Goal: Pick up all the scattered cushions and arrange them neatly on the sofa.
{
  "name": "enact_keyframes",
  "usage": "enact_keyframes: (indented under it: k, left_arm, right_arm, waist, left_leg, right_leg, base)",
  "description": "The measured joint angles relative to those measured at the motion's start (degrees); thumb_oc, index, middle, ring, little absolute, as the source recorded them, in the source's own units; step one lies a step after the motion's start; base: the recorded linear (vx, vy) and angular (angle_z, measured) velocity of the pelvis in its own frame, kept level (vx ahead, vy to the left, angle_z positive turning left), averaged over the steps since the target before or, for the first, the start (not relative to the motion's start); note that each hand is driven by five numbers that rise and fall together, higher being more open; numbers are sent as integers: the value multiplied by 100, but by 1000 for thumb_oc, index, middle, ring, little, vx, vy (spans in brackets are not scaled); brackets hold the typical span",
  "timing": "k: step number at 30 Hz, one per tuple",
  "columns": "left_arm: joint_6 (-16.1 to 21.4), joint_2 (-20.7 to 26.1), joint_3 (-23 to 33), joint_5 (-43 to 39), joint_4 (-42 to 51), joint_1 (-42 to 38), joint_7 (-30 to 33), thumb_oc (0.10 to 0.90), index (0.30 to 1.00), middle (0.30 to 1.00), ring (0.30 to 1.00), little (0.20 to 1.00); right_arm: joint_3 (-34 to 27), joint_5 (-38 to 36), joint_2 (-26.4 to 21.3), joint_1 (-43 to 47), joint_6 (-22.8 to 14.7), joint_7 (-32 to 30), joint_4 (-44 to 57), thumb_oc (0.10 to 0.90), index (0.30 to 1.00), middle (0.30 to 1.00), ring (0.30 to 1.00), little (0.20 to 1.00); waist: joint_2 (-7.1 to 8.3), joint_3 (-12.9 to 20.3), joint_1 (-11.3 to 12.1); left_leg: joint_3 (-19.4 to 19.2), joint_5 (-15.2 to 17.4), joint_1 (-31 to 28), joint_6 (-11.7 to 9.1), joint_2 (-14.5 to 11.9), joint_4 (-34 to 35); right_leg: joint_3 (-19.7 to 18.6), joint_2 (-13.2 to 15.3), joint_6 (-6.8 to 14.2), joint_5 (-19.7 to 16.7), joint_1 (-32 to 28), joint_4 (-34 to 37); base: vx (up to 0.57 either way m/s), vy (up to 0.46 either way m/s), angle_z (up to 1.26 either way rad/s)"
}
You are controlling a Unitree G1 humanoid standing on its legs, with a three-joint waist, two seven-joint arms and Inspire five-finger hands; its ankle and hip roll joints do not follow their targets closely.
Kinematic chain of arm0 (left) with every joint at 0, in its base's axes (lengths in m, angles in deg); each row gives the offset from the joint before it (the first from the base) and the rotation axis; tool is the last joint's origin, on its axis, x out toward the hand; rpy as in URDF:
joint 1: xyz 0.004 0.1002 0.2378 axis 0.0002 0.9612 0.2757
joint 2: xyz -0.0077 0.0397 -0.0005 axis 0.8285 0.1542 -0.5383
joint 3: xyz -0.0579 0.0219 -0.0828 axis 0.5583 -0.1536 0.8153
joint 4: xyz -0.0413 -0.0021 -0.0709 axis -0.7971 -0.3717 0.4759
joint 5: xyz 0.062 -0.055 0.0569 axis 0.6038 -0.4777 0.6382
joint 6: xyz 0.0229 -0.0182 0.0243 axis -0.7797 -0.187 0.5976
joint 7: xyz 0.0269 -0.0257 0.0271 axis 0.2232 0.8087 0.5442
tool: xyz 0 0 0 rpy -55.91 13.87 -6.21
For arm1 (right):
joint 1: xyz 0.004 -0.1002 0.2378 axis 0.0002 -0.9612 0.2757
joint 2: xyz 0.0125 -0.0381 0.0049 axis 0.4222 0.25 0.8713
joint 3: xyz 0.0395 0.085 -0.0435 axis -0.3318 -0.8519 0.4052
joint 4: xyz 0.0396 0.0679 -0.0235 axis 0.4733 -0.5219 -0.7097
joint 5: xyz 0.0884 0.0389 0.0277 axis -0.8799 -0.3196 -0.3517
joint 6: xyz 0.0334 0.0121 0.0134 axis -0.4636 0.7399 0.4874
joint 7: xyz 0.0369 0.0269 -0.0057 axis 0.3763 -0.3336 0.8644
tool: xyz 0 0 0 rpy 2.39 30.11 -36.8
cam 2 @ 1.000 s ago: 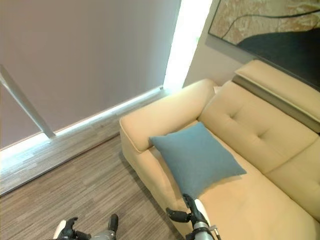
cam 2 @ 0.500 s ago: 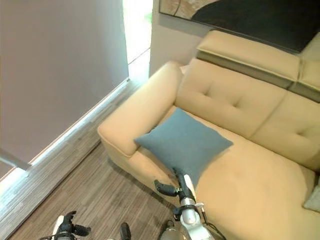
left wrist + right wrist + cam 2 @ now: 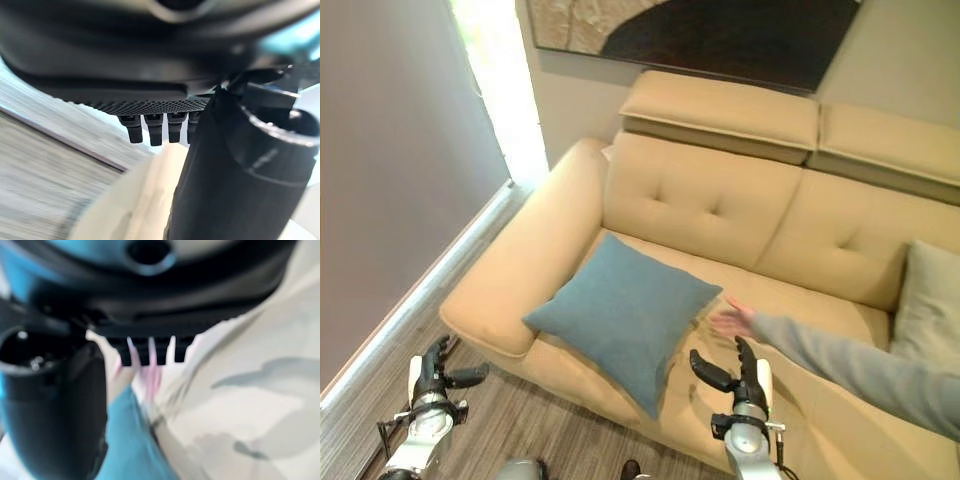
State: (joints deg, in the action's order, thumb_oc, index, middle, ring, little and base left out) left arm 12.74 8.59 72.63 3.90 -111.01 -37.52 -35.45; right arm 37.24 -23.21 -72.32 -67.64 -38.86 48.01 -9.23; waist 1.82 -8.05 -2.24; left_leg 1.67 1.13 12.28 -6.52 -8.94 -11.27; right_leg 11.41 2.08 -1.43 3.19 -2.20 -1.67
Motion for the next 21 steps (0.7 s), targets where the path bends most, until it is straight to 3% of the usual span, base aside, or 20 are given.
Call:
enact_keyframes:
  k: [1, 3, 4, 7, 8, 9, 10, 11, 12, 21]
  left_arm:
    - [-12, 13, -12, -6, -3, -2, -2, 800, 900, 900, 900, 900]
    - [-10, -20, -162, -7, -6, 7, -7, 800, 900, 900, 900, 900]
    - [-11, 39, -245, -15, -60, -45, -15, 800, 900, 900, 900, 900]
    - [-4, 63, -398, -261, -208, -371, -9, 800, 900, 900, 900, 900]
    - [-5, 94, -513, -320, -242, -491, -44, 800, 900, 900, 900, 900]
    - [0, 92, -553, -366, -228, -557, -58, 800, 900, 900, 900, 900]
    - [4, 19, -706, -507, -251, -676, -47, 800, 900, 900, 900, 900]
    - [22, 25, -803, -708, -315, -864, -10, 518, 476, 476, 476, 476]
    - [77, 3, -935, -890, -322, -997, -16, 400, 300, 300, 300, 300]
    - [138, -1036, -2443, -1470, -772, -1657, -548, 400, 300, 300, 300, 300]
  right_arm:
    - [-21, -30, -5, 104, -7, -3, -182, 800, 900, 900, 900, 900]
    - [-180, -142, -71, 153, 10, -71, -529, 800, 900, 900, 900, 900]
    - [-211, -235, 0, 223, 46, -94, -797, 800, 900, 900, 900, 900]
    - [-84, -453, 41, 550, 108, -97, -1537, 800, 900, 900, 900, 900]
    - [29, -524, 62, 700, 189, -65, -1748, 670, 705, 705, 705, 705]
    - [71, -540, 116, 708, 249, -29, -1727, 670, 705, 705, 705, 705]
    - [211, -575, 190, 741, 243, -35, -1787, 400, 300, 300, 300, 300]
    - [383, -648, 298, 963, 244, -41, -2051, 400, 300, 300, 300, 300]
    - [392, -735, 460, 1192, 256, -201, -2180, 400, 300, 300, 300, 300]
    - [990, -918, 505, 2027, 377, -429, -2332, 400, 300, 300, 300, 300]
  waist:
    - [-24, -13, -27]
    - [-295, 89, -95]
    - [-212, 146, -175]
    - [-101, 231, -175]
    - [-102, 229, -179]
    - [-106, 228, -184]
    - [-111, 230, -191]
    - [-123, 254, -162]
    - [-134, 261, -170]
    - [-170, 302, -517]
  left_leg:
    - [152, -78, -123, -63, 12, 383]
    - [200, -633, -236, 112, 43, 704]
    - [160, -714, -307, 63, 127, 818]
    - [-109, -1039, -647, 328, 482, 1648]
    - [-139, -1019, -605, 366, 579, 1647]
    - [-142, -1005, -586, 389, 654, 1647]
    - [-163, -978, -547, 428, 705, 1649]
    - [-194, -981, -437, 438, 705, 1649]
    - [-225, -997, -284, 451, 705, 1650]
    - [-471, -1069, 364, 425, 506, 1648]
  right_leg:
    - [-81, -30, 74, 6, -111, 70]
    - [-170, -151, 234, 74, -304, 173]
    - [-190, -44, 345, 104, -374, 248]
    - [-283, 361, 585, 34, -310, 408]
    - [-327, 453, 637, 23, -251, 429]
    - [-342, 526, 720, -30, -261, 499]
    - [-371, 554, 731, -38, -207, 531]
    - [-389, 585, 733, -43, -81, 524]
    - [-402, 591, 775, -73, 49, 595]
    - [-701, 412, 731, -274, 800, 686]
  base:
    - [145, 176, -58]
    - [224, 195, -35]
    - [268, 218, -3]
    - [90, 112, -11]
    - [-31, 61, -15]
    - [-57, 70, -3]
    - [-113, 58, -5]
    - [-98, 39, -9]
    - [-104, 40, -18]
    - [-58, -4, -20]
